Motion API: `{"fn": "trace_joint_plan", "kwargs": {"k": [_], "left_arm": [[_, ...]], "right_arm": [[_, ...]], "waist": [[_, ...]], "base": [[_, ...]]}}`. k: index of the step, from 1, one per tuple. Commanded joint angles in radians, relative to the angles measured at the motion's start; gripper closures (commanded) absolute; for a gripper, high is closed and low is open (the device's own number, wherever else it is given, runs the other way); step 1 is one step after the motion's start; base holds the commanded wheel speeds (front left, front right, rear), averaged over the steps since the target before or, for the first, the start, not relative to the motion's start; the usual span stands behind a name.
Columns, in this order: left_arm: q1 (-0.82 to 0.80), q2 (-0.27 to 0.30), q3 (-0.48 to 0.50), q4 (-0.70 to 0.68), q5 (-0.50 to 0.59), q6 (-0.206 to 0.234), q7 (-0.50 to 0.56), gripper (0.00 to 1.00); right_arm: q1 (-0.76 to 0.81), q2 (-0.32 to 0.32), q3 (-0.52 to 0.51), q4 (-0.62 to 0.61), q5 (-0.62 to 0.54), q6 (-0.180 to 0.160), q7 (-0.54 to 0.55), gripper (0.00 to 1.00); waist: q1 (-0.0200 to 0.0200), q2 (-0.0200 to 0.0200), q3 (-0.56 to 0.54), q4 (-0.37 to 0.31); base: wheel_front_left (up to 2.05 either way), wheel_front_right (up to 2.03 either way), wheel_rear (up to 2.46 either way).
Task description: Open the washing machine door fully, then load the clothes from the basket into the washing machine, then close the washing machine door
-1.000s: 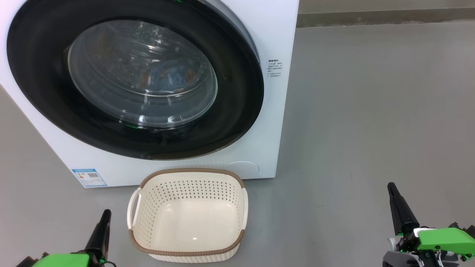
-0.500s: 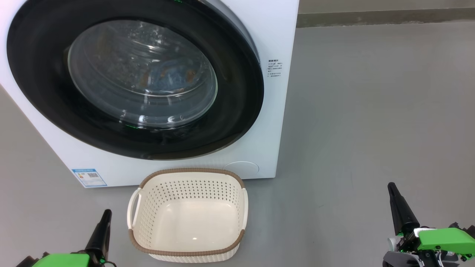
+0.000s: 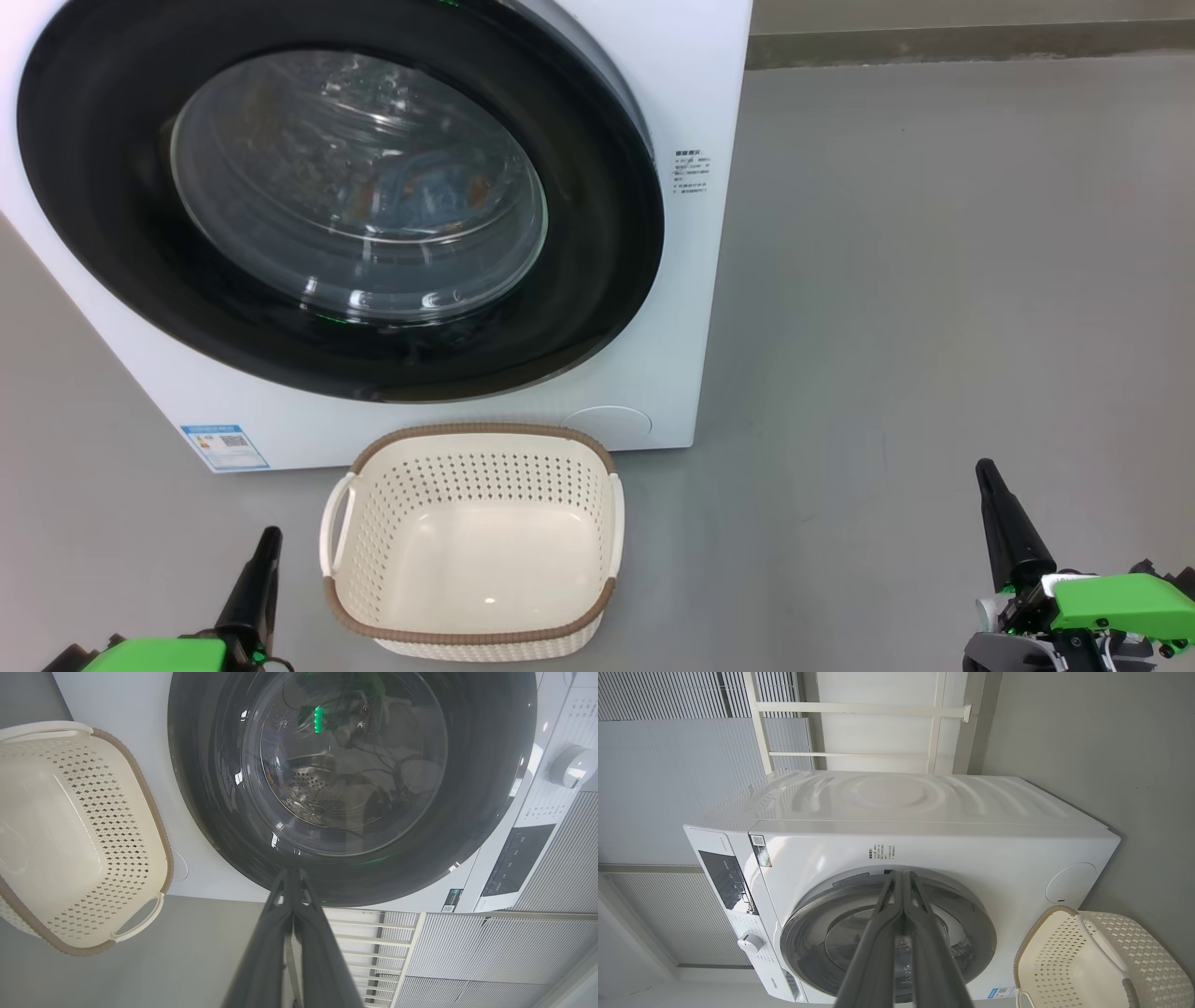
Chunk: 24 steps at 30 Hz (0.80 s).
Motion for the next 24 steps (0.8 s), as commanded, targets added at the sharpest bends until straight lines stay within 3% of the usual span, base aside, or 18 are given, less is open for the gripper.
{"fn": "trace_joint_plan", "kwargs": {"k": [1, 24], "left_arm": [[-0.041, 0.013, 0.035, -0.029, -0.005, -0.003, 0.003, 1.00], [-0.041, 0.012, 0.037, -0.029, -0.003, -0.003, 0.005, 1.00]], "right_arm": [[-0.010, -0.001, 0.022, -0.031, 0.002, 0.002, 0.007, 1.00], [-0.010, -0.001, 0.021, -0.031, 0.001, 0.002, 0.008, 1.00]], "waist": [[0.0000, -0.0001, 0.000, 0.000], [0.0000, -0.0001, 0.000, 0.000]], "base": [[0.00, 0.00, 0.00], [0.00, 0.00, 0.00]]}}
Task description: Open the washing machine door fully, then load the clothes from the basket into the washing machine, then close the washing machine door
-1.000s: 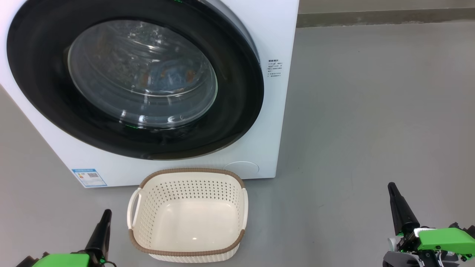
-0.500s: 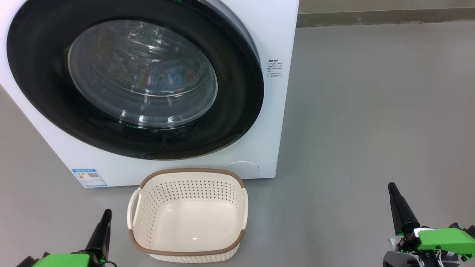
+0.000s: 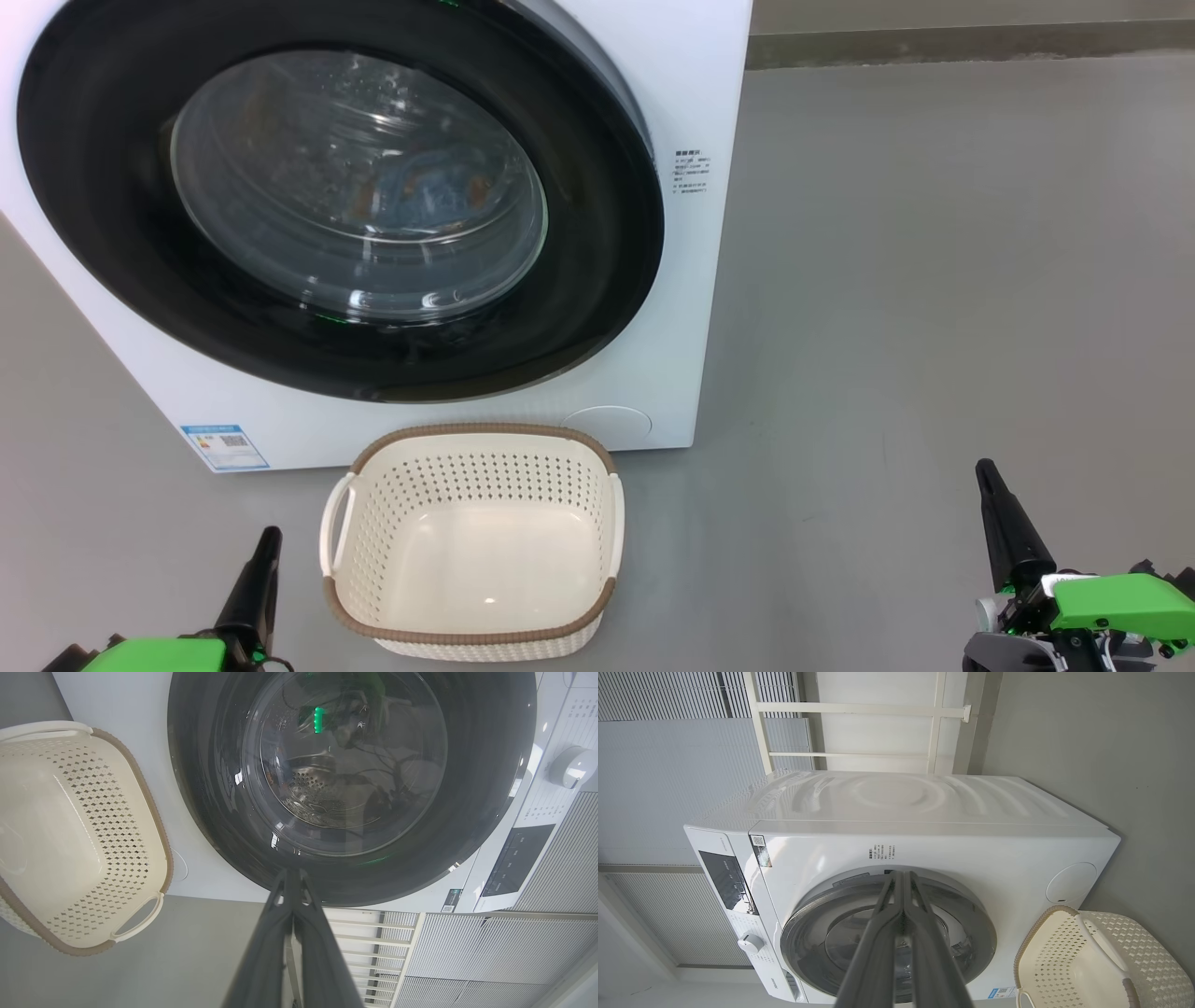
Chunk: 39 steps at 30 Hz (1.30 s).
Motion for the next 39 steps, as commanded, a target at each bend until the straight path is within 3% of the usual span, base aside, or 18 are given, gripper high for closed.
{"fn": "trace_joint_plan", "kwargs": {"k": [1, 39], "left_arm": [[-0.041, 0.012, 0.036, -0.029, -0.003, -0.003, 0.004, 1.00], [-0.041, 0.011, 0.038, -0.029, -0.002, -0.003, 0.006, 1.00]], "right_arm": [[-0.010, -0.002, 0.022, -0.031, 0.001, 0.002, 0.007, 1.00], [-0.010, -0.001, 0.021, -0.031, 0.001, 0.002, 0.008, 1.00]], "waist": [[0.0000, 0.0000, 0.000, 0.000], [0.0000, 0.0000, 0.000, 0.000]], "base": [[0.00, 0.00, 0.00], [0.00, 0.00, 0.00]]}}
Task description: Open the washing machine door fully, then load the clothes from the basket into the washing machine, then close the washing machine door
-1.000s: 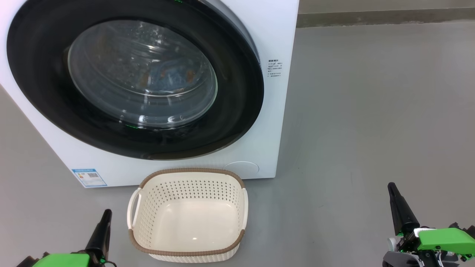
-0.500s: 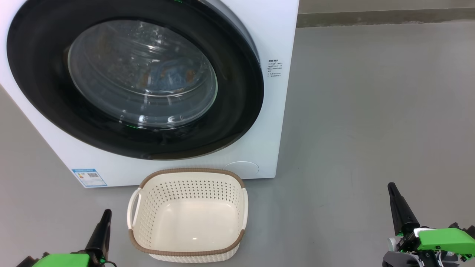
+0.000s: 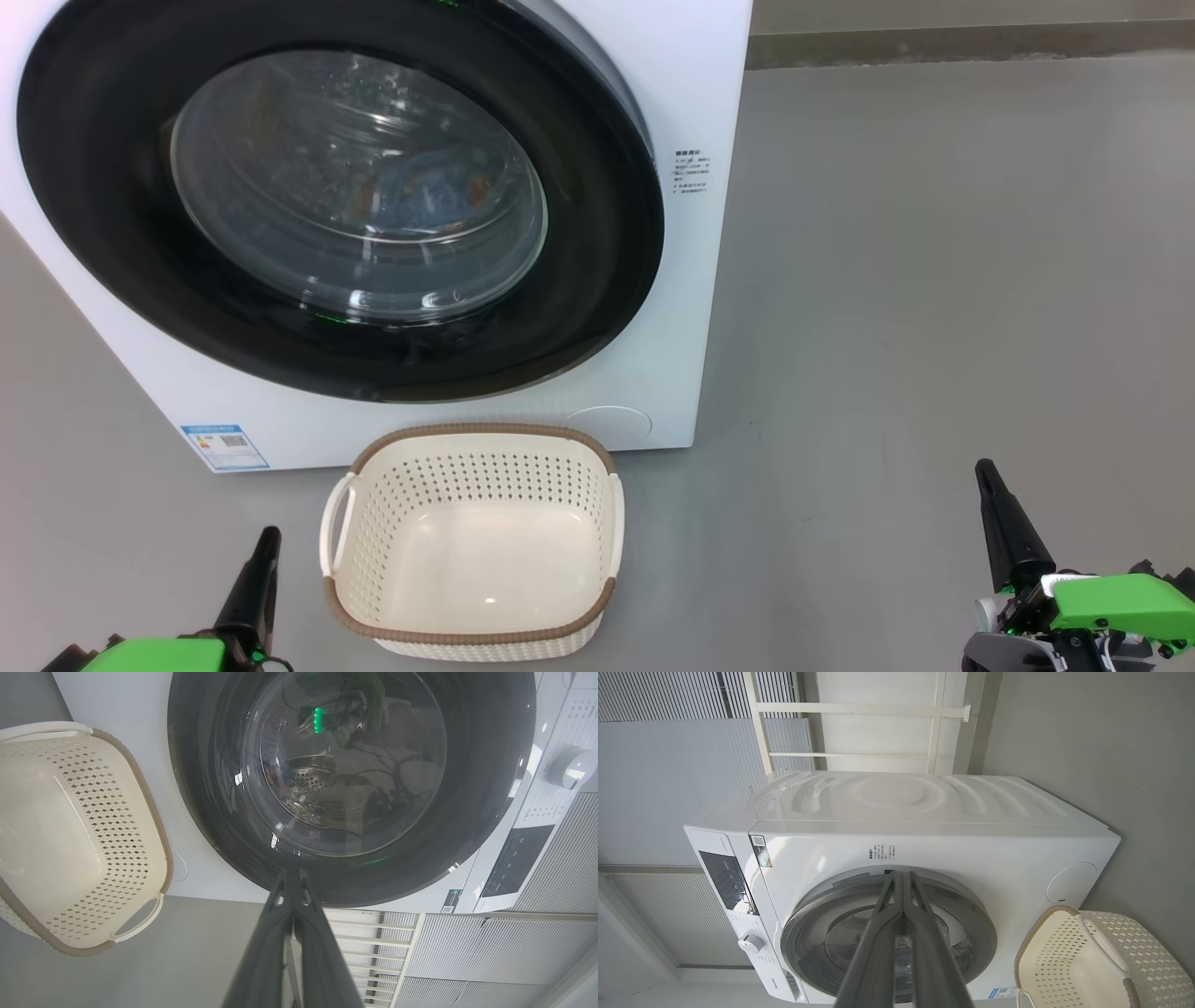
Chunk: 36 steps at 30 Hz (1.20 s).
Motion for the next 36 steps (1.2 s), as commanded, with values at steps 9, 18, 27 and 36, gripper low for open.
{"fn": "trace_joint_plan", "kwargs": {"k": [9, 18, 27, 36], "left_arm": [[-0.041, 0.011, 0.036, -0.029, -0.002, -0.003, 0.006, 1.00], [-0.041, 0.011, 0.036, -0.029, -0.001, -0.003, 0.006, 1.00], [-0.041, 0.011, 0.036, -0.029, -0.001, -0.003, 0.006, 1.00], [-0.041, 0.011, 0.037, -0.029, -0.001, -0.003, 0.006, 1.00]], "right_arm": [[-0.011, -0.002, 0.022, -0.031, 0.001, 0.002, 0.008, 1.00], [-0.011, -0.002, 0.022, -0.031, 0.001, 0.002, 0.008, 1.00], [-0.011, -0.002, 0.021, -0.031, 0.000, 0.002, 0.008, 1.00], [-0.011, -0.002, 0.021, -0.031, 0.000, 0.002, 0.008, 1.00]], "waist": [[0.0000, 0.0000, 0.000, 0.000], [0.0000, 0.0000, 0.000, 0.000], [0.0000, 0.0000, 0.000, 0.000], [0.0000, 0.0000, 0.000, 0.000]], "base": [[0.00, 0.00, 0.00], [0.00, 0.00, 0.00], [0.00, 0.00, 0.00], [0.00, 0.00, 0.00]]}}
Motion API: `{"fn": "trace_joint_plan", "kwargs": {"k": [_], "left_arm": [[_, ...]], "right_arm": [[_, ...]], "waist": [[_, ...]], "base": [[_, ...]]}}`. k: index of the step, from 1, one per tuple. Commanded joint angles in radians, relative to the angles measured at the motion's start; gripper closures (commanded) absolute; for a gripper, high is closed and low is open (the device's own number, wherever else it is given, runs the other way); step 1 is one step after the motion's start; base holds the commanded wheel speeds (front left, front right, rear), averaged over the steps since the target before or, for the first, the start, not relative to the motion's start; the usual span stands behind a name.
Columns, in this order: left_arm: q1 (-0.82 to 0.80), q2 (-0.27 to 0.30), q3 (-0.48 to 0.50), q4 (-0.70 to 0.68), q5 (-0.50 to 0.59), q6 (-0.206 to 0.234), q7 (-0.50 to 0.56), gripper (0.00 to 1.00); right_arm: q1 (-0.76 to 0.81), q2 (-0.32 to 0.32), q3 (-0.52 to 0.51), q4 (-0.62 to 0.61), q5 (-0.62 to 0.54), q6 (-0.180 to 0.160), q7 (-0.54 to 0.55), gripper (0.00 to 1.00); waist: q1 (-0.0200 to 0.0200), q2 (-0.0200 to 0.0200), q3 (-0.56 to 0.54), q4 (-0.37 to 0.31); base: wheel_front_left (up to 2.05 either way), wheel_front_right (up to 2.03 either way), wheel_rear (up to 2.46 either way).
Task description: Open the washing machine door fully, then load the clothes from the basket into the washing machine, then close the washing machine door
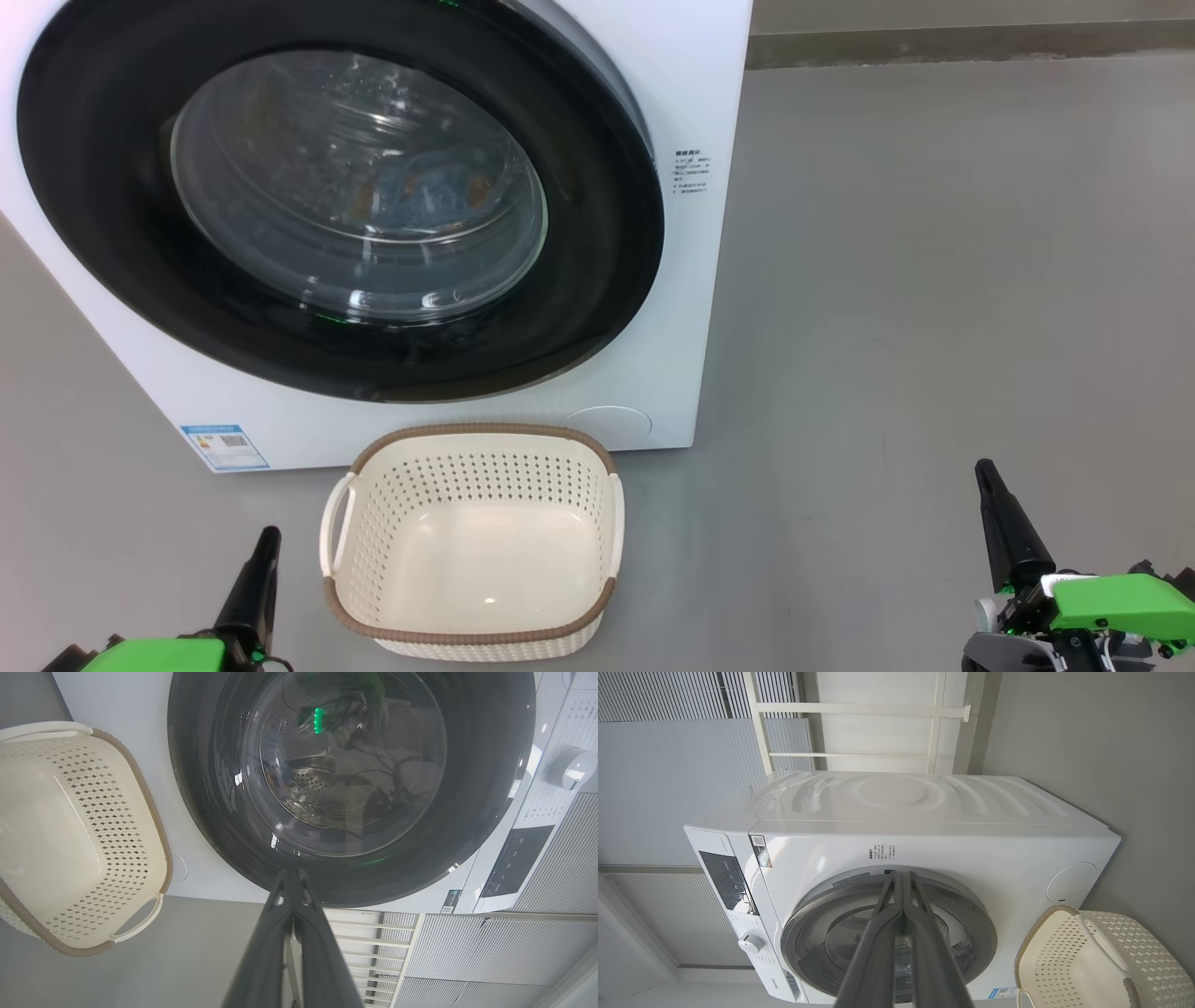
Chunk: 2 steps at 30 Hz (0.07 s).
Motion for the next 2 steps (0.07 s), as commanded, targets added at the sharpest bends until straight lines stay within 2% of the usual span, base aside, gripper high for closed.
{"fn": "trace_joint_plan", "kwargs": {"k": [1, 2], "left_arm": [[-0.041, 0.012, 0.036, -0.029, -0.001, -0.003, 0.006, 1.00], [-0.041, 0.012, 0.036, -0.029, -0.001, -0.003, 0.006, 1.00]], "right_arm": [[-0.011, -0.003, 0.022, -0.031, 0.000, 0.002, 0.008, 1.00], [-0.011, -0.003, 0.022, -0.031, 0.000, 0.002, 0.008, 1.00]], "waist": [[0.0000, 0.0000, 0.000, 0.000], [0.0000, 0.0000, 0.000, 0.000]], "base": [[0.00, 0.00, 0.00], [0.00, 0.00, 0.00]]}}
